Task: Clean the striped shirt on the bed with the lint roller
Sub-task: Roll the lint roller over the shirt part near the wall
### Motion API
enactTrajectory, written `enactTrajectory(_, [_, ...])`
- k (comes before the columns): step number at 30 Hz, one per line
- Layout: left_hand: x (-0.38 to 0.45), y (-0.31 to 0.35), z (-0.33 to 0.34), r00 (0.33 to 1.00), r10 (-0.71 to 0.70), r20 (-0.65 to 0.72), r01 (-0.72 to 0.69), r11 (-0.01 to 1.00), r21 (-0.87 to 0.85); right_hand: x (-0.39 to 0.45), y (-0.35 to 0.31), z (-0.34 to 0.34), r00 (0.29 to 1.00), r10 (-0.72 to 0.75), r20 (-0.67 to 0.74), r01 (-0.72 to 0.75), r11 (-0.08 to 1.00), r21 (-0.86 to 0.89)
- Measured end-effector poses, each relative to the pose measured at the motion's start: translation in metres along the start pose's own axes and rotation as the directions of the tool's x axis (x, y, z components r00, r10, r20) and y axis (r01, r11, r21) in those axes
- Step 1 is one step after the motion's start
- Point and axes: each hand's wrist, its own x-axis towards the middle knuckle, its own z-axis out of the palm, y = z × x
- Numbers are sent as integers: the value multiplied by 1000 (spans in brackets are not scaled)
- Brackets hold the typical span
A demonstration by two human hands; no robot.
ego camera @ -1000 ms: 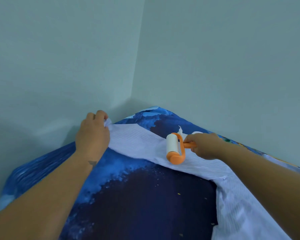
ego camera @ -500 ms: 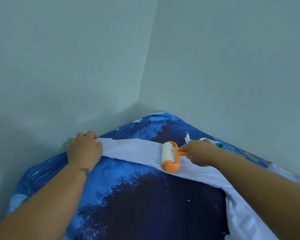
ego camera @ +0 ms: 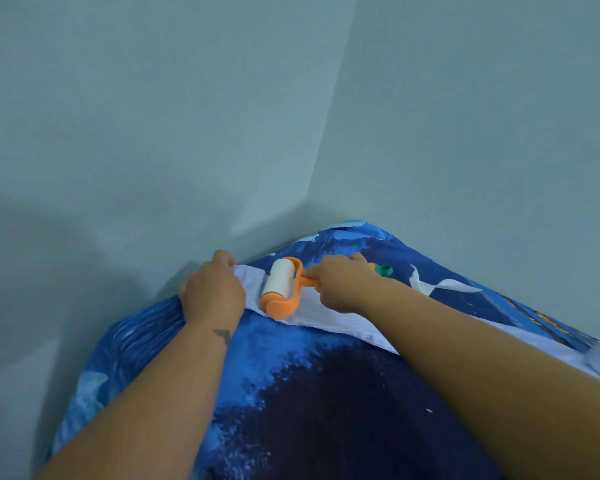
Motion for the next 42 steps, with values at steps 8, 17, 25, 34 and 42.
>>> enactTrajectory(8, [1,-2,-6,999,-23,-30,16,977,-211,12,-22,-7,996,-62,-57,58,997,-57])
enactTrajectory(17, [3,0,-6,990,-29,139,32,999,-21,5,1,8,995,-89,-37,89,996,-21])
enactTrajectory(25, [2,4,-7,990,-33,136,8,983,184,-24,59,21,998,-46,53,49,997,-58])
enactTrajectory(34, [2,4,-2,995,16,99,-54,916,398,-87,148,42,986,67,154,-40,985,-168])
enactTrajectory(42, [-17,69,21,906,369,207,-416,868,272,-137,218,33,937,230,264,-180,963,-198])
